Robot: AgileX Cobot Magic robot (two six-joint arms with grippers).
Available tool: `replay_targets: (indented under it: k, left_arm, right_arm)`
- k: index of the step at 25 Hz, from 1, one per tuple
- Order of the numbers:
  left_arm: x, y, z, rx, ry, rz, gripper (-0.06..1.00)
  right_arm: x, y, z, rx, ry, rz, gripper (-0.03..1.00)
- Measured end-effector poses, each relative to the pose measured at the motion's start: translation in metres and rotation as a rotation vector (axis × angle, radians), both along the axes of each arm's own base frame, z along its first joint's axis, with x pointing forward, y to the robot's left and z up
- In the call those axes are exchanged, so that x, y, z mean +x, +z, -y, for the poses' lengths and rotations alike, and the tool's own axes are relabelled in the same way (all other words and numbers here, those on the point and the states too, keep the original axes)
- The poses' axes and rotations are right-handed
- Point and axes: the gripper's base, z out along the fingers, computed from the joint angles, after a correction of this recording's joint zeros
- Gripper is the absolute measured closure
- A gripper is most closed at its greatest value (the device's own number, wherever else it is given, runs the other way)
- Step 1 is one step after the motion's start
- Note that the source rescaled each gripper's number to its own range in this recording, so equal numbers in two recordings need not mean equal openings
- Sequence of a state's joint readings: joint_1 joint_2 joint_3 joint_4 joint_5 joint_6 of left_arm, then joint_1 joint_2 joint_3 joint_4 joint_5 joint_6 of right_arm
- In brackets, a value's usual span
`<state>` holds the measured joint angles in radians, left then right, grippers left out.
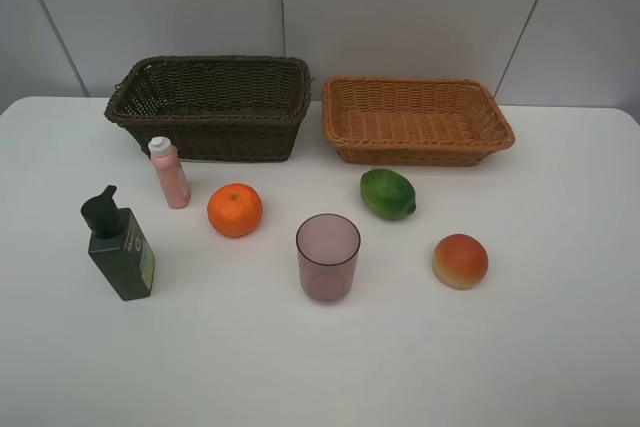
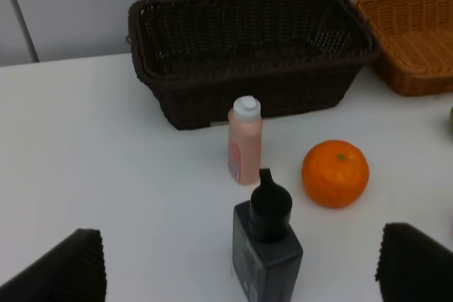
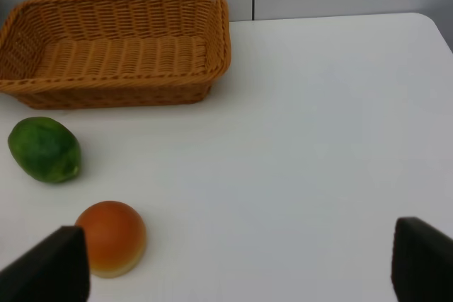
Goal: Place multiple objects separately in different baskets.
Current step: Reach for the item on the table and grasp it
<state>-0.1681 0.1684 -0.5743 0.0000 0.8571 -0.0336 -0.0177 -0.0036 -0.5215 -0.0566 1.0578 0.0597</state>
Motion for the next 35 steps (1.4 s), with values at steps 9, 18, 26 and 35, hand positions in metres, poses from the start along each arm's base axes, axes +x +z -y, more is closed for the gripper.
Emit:
replay_targets:
  k: [9, 18, 26, 35]
  left_arm:
    - [0.062, 0.016, 0.013, 0.065, -0.051, -0.177, -0.04]
    - [0.157, -0.006, 0.028, 0.182, -0.031, -0.465, -0.04]
    - [0.243, -0.016, 0.049, 0.133, 0.014, -0.614, -0.04]
    - [0.289, -0.057, 0.072, 0.104, 0.097, -0.738, -0.04]
  right_arm:
    - [0.000, 0.000, 0.000, 0.000, 0.000, 0.000, 0.18]
    - [0.000, 0.000, 0.000, 0.000, 0.000, 0.000, 0.18]
    - [0.000, 0.000, 0.000, 0.001, 0.000, 0.000, 0.18]
    - [0.000, 0.000, 0.000, 0.001, 0.000, 0.000, 0.18]
